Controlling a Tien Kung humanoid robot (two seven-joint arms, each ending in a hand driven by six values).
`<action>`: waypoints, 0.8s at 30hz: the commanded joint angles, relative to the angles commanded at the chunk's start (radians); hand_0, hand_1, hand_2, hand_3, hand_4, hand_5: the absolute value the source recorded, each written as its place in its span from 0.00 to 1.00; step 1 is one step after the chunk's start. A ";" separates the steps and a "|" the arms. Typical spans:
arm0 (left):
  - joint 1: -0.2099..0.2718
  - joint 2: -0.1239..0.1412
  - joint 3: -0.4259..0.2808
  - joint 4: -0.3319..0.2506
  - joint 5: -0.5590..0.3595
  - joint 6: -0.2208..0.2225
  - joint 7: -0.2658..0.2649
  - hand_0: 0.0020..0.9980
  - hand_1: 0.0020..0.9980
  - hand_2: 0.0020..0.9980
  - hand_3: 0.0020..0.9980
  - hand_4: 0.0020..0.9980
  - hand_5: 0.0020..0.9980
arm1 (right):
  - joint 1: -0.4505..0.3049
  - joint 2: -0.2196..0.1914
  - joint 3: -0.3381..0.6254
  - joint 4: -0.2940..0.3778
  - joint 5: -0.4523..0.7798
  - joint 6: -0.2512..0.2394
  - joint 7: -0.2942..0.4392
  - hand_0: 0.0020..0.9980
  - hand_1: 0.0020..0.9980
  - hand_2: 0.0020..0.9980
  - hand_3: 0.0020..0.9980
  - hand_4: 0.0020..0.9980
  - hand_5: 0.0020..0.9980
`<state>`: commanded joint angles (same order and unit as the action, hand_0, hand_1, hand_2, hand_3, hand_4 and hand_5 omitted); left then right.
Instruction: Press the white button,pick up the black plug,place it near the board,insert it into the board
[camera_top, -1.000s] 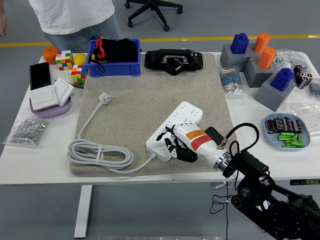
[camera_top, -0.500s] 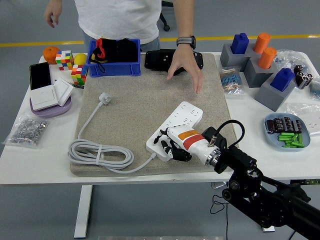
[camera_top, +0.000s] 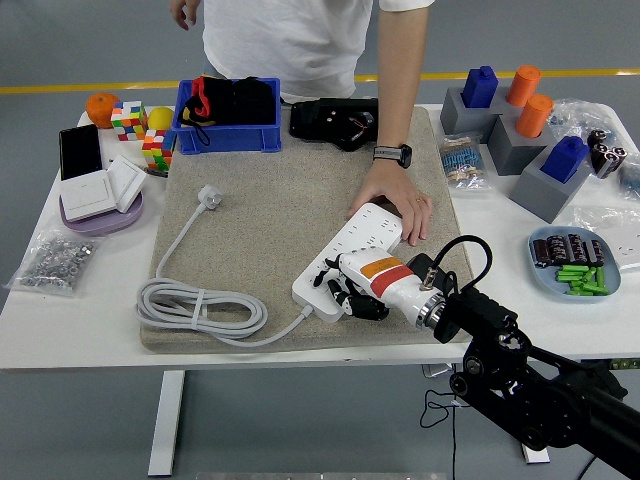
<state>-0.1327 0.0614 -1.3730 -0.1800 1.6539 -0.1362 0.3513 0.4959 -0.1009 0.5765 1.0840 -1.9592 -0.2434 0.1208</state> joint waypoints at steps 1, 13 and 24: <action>0.000 0.000 0.000 0.000 0.001 0.000 0.000 0.69 0.68 0.66 0.69 0.56 0.19 | 0.000 -0.001 -0.001 -0.001 0.000 0.001 0.002 0.00 0.00 0.06 0.57 0.41 0.01; -0.002 0.000 0.000 0.000 0.000 0.000 0.000 0.69 0.68 0.66 0.69 0.56 0.19 | 0.011 -0.015 0.002 -0.009 -0.003 0.011 0.018 0.00 0.00 0.06 0.57 0.41 0.01; -0.001 -0.001 0.002 0.000 0.001 -0.001 -0.001 0.69 0.68 0.66 0.69 0.56 0.19 | 0.014 -0.024 -0.018 -0.020 -0.011 0.013 0.033 0.00 0.00 0.06 0.57 0.40 0.00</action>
<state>-0.1341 0.0601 -1.3714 -0.1800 1.6545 -0.1373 0.3508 0.5102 -0.1249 0.5589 1.0636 -1.9707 -0.2305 0.1538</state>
